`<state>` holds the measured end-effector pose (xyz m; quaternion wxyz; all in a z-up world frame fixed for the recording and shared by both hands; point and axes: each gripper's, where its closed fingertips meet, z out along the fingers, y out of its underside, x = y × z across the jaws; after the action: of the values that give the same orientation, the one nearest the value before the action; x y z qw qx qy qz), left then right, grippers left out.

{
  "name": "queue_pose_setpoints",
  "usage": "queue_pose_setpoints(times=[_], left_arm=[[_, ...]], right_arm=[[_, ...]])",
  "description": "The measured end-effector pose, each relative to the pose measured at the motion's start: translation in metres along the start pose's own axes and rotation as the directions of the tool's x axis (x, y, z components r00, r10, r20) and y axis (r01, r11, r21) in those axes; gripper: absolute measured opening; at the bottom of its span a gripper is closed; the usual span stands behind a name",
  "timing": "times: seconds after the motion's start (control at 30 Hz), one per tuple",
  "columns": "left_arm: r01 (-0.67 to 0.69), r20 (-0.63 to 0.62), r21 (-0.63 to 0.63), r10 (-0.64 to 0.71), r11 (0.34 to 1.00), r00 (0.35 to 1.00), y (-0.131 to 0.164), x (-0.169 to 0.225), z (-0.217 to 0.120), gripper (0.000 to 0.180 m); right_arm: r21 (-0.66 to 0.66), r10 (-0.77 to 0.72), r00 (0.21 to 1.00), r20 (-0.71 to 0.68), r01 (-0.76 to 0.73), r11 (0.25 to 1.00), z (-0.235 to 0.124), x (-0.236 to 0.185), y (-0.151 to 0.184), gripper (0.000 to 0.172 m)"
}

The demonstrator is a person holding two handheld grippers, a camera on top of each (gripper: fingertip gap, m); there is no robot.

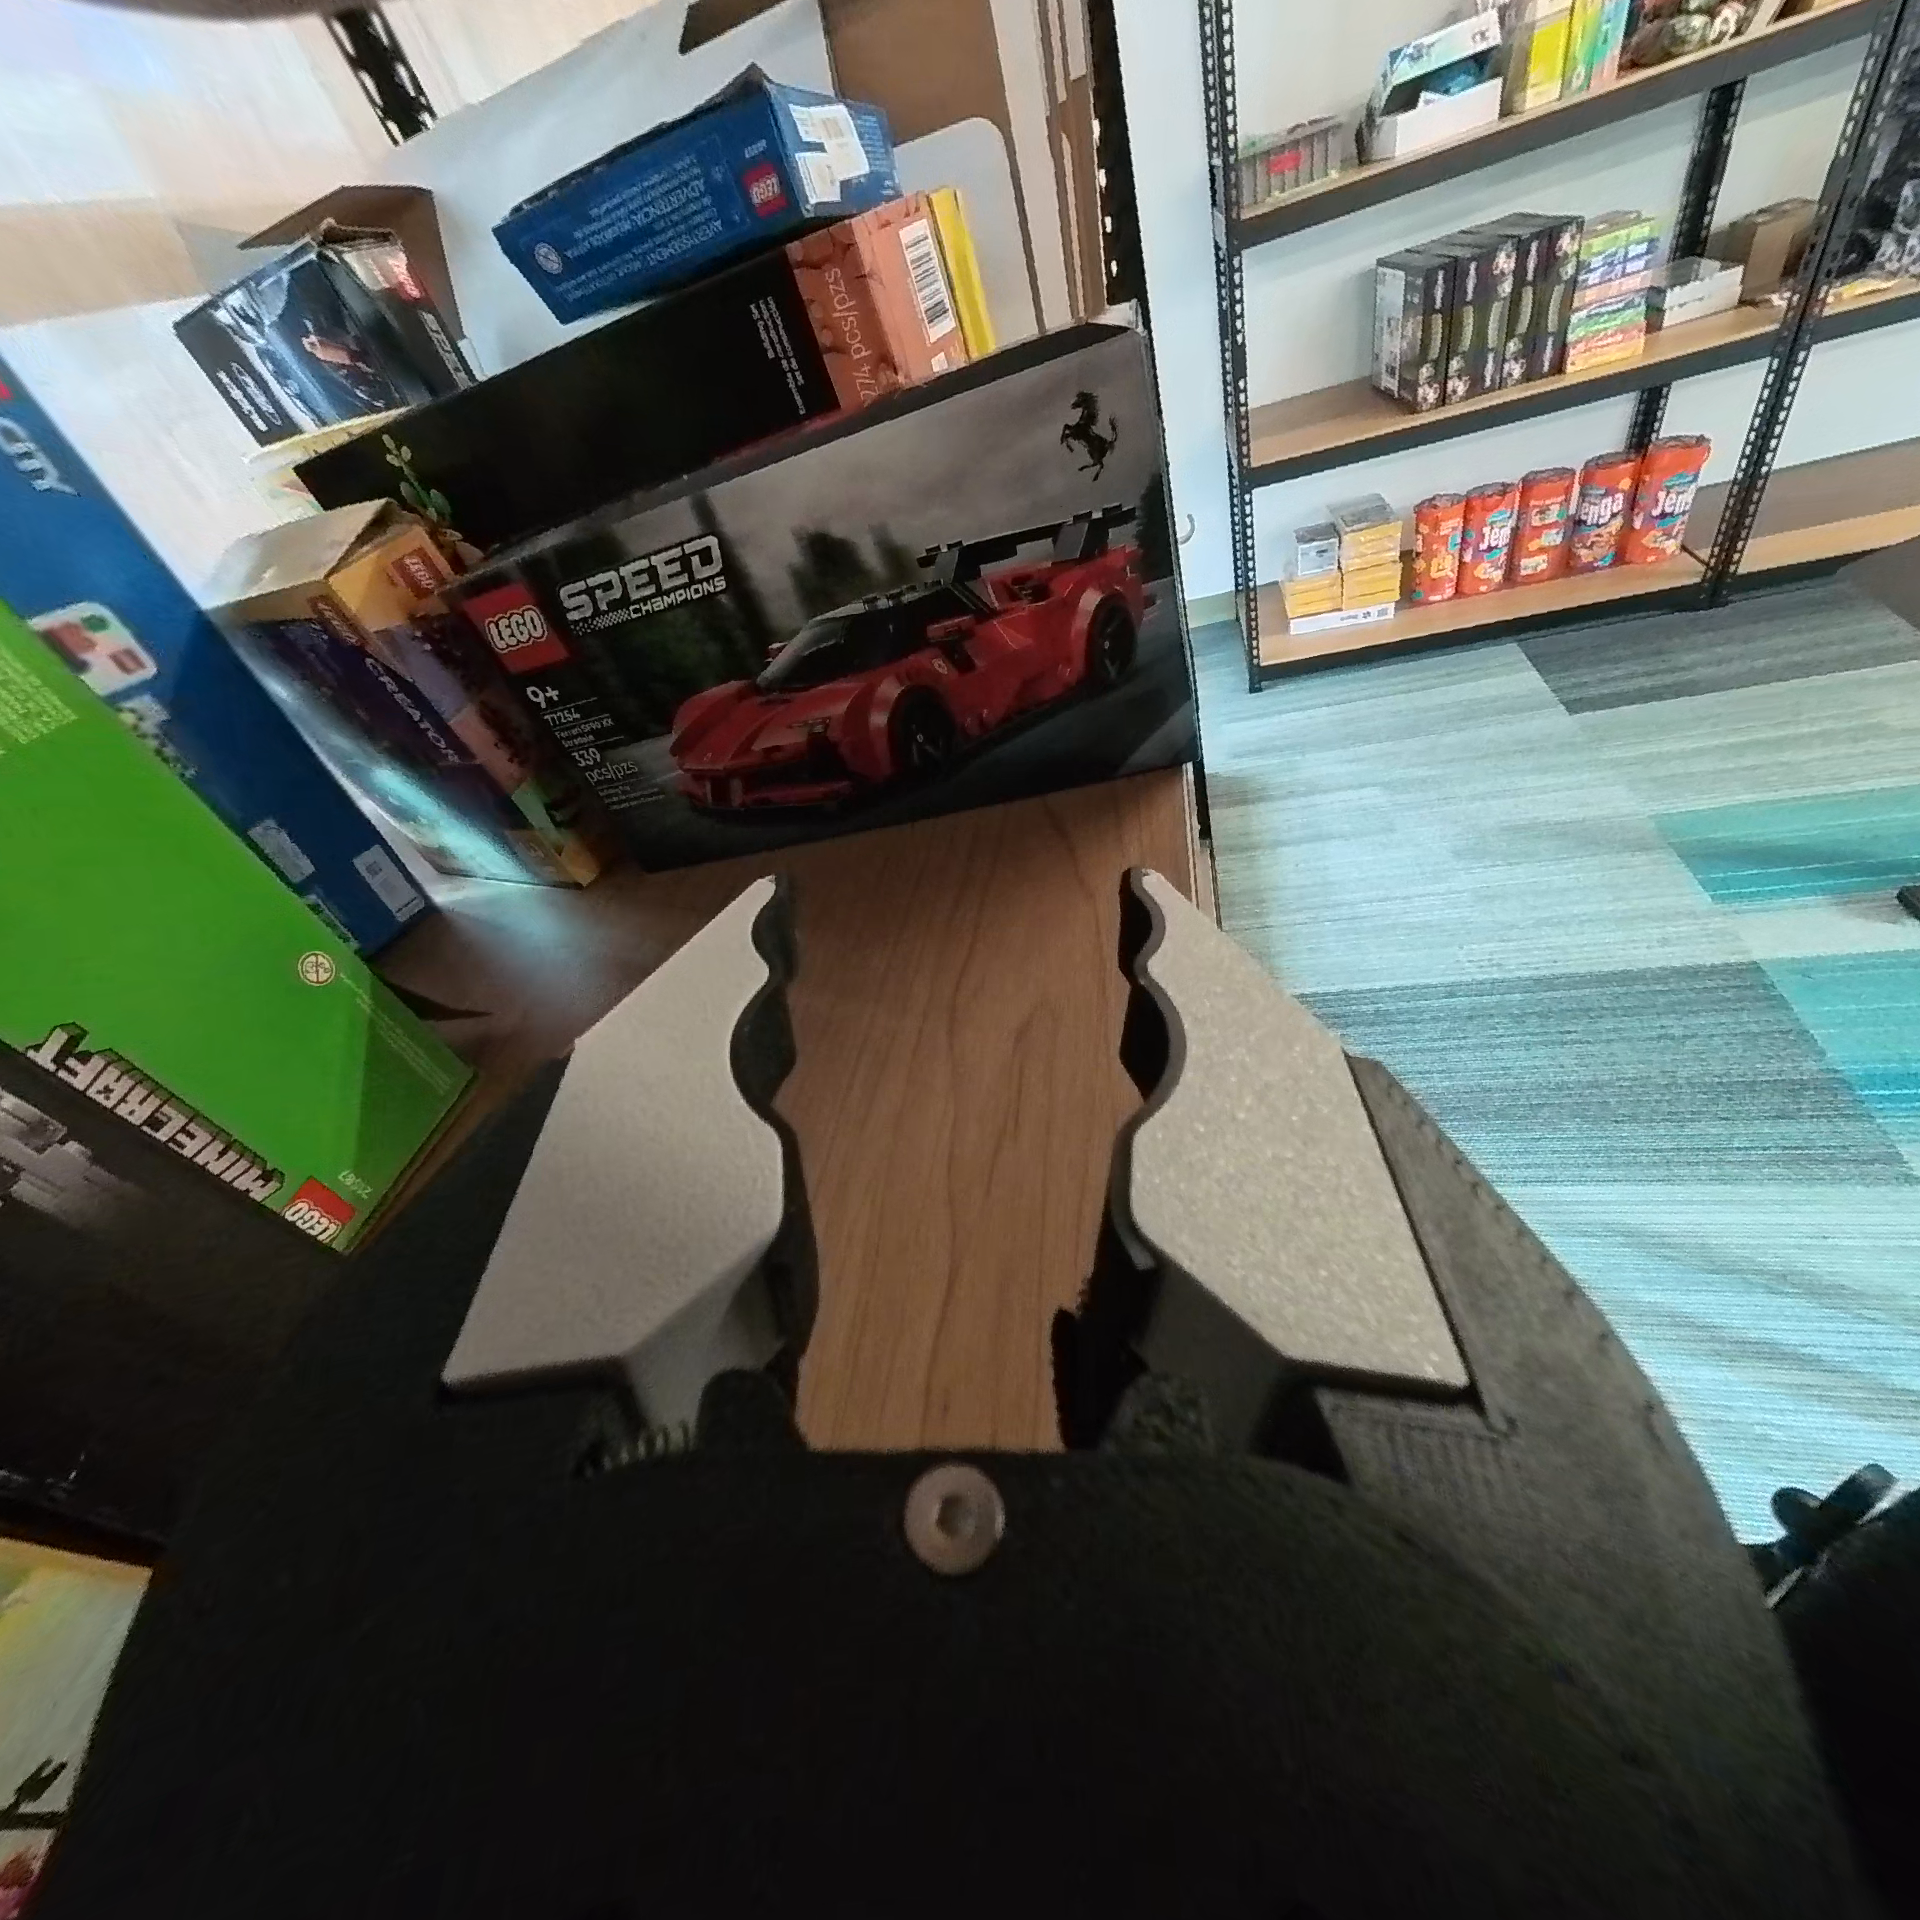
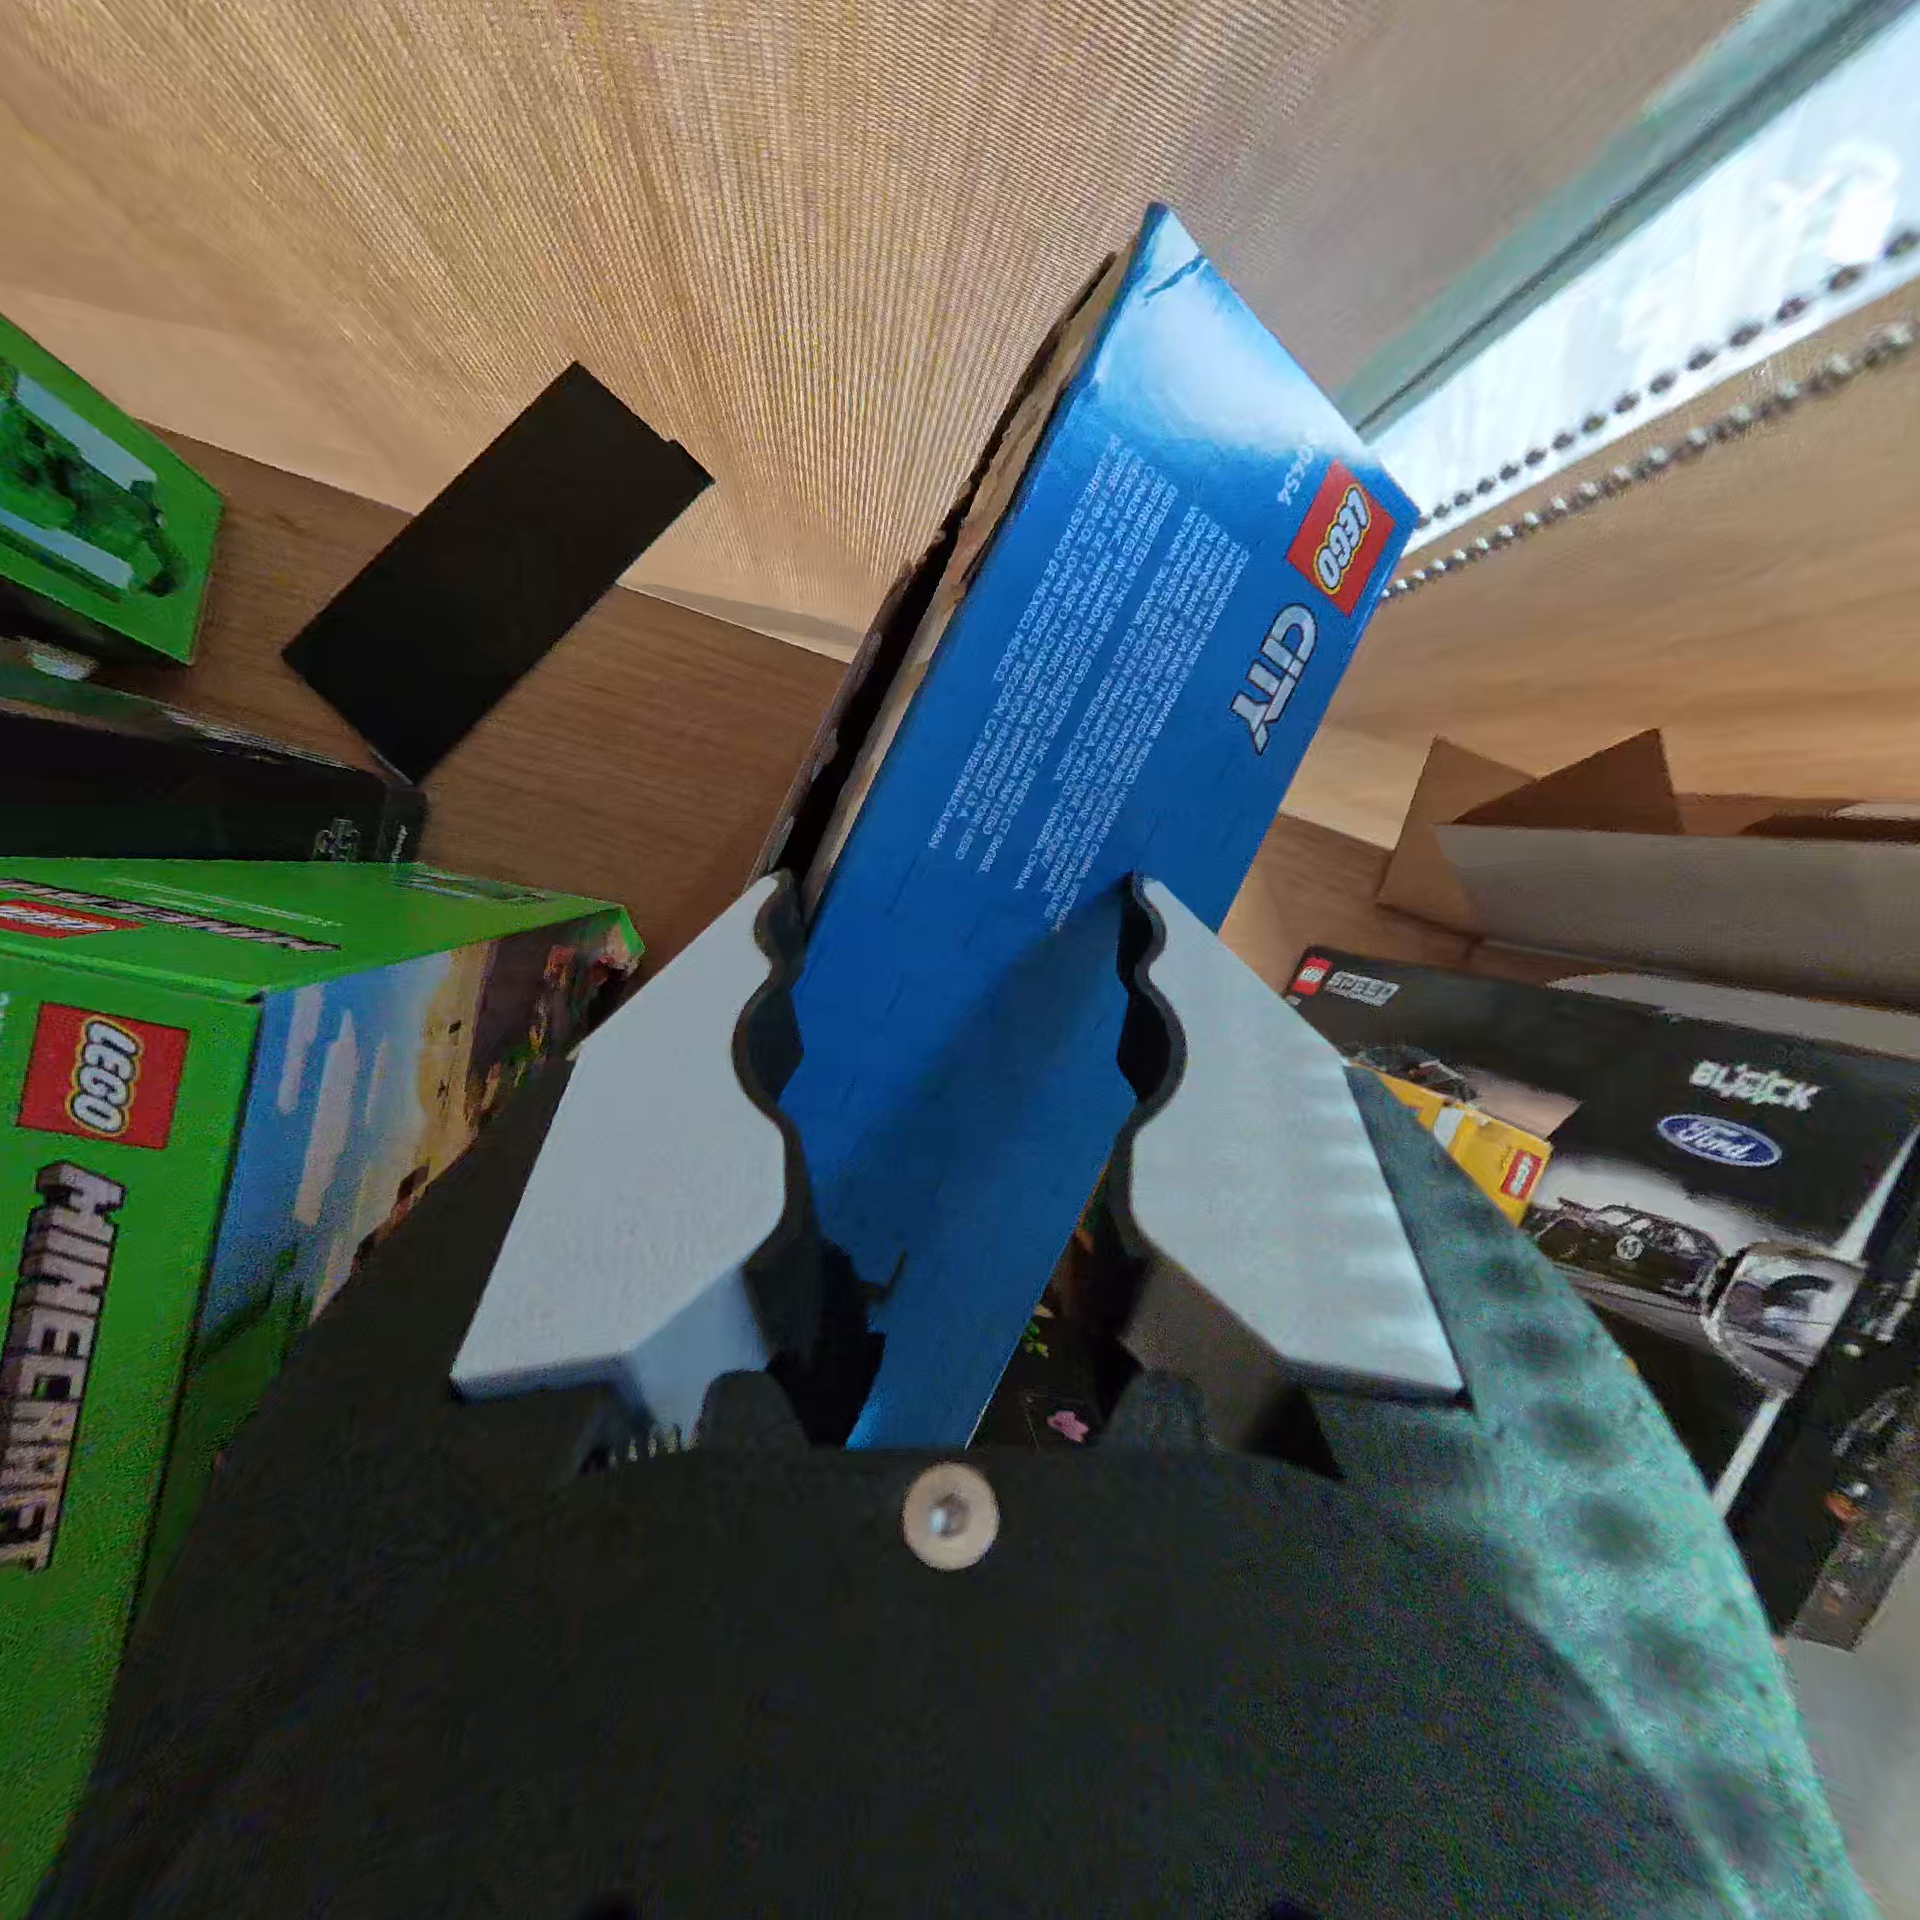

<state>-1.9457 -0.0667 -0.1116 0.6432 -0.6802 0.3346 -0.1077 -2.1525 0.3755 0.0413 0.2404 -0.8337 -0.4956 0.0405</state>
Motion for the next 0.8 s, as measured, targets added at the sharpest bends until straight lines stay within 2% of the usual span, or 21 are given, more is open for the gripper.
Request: queue_pose_setpoints(times=[0.1,0.17,0.3,0.4,0.5,0.57,0.67,0.77,0.8], left_arm=[[0.0,0.002,0.003,0.0,1.0,1.0,0.0,0.0,-0.001,0.06],[-0.002,0.004,0.006,0.002,1.0,1.0,-0.001,-0.001,-0.001,0.06],[0.007,0.007,0.01,-0.007,1.0,1.0,-0.001,-0.002,-0.002,0.06],[0.003,0.008,0.002,-0.003,1.0,1.0,0.0,-0.002,-0.001,0.06],[-0.001,0.008,-0.004,0.001,1.0,1.0,0.001,-0.002,0.0,0.06],[0.007,0.009,-0.002,-0.007,1.0,1.0,0.001,-0.003,0.0,0.06],[-0.004,0.012,-0.009,0.004,1.0,1.0,0.001,-0.002,0.001,0.06],[-0.01,0.014,-0.011,0.01,1.0,1.0,0.002,-0.001,0.002,0.06],[-0.007,0.014,-0.01,0.007,1.0,1.0,0.001,-0.002,0.002,0.06]], right_arm=[[-0.027,-0.091,0.99,-0.108,0.089,0.996,0.007,-0.009,-0.001,0.058],[-0.015,-0.085,0.988,-0.13,0.084,0.996,0.008,-0.009,-0.001,0.058],[0.024,-0.074,0.99,-0.12,0.077,0.997,0.006,-0.009,-0.002,0.06],[0.082,-0.017,1.0,-0.02,0.018,0.997,-0.004,-0.017,-0.009,0.062],[0.166,0.036,0.996,0.085,-0.05,0.985,-0.023,-0.019,-0.017,0.091],[0.188,0.041,0.998,0.055,-0.051,0.981,-0.032,-0.012,-0.017,0.096],[0.135,0.058,0.998,-0.001,-0.057,0.989,-0.024,-0.005,-0.008,0.107],[0.056,0.102,0.994,0.033,-0.104,0.993,-0.002,-0.01,0.002,0.131],[0.007,0.094,0.995,0.036,-0.094,0.996,0.007,-0.014,0.009,0.132]])
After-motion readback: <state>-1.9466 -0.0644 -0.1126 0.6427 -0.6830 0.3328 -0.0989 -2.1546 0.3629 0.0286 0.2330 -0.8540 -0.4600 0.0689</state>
